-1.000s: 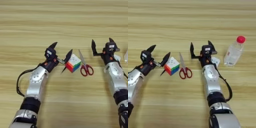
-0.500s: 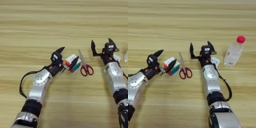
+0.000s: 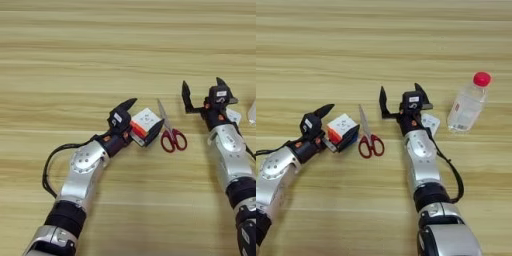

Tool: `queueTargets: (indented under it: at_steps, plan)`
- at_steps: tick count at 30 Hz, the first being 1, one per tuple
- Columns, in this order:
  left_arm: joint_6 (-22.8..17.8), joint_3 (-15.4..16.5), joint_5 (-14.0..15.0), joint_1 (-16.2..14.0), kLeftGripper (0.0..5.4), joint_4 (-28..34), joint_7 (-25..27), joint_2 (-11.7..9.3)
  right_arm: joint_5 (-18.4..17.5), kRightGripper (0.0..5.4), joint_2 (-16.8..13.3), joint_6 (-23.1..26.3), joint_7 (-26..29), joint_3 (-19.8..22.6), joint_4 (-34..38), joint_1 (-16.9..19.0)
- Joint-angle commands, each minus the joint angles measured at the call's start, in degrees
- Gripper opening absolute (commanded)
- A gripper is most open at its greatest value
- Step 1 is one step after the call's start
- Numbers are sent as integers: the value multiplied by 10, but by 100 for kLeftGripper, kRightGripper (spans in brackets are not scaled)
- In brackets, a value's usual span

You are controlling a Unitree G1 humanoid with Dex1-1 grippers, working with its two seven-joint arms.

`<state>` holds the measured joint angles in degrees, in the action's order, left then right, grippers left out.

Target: Move the objects on the table

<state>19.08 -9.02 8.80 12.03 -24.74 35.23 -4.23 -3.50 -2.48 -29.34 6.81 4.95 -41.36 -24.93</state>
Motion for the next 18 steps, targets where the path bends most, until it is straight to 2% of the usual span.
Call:
queueTargets:
  at_steps: [1, 18]
  plan:
    - [3, -6, -18, 1, 540, -16, 1, -7, 0, 539, -4, -4, 3, 1, -6, -10]
    - [15, 0, -35, 24, 540, -86, -12, -8, -1, 539, -3, -4, 3, 1, -5, -10]
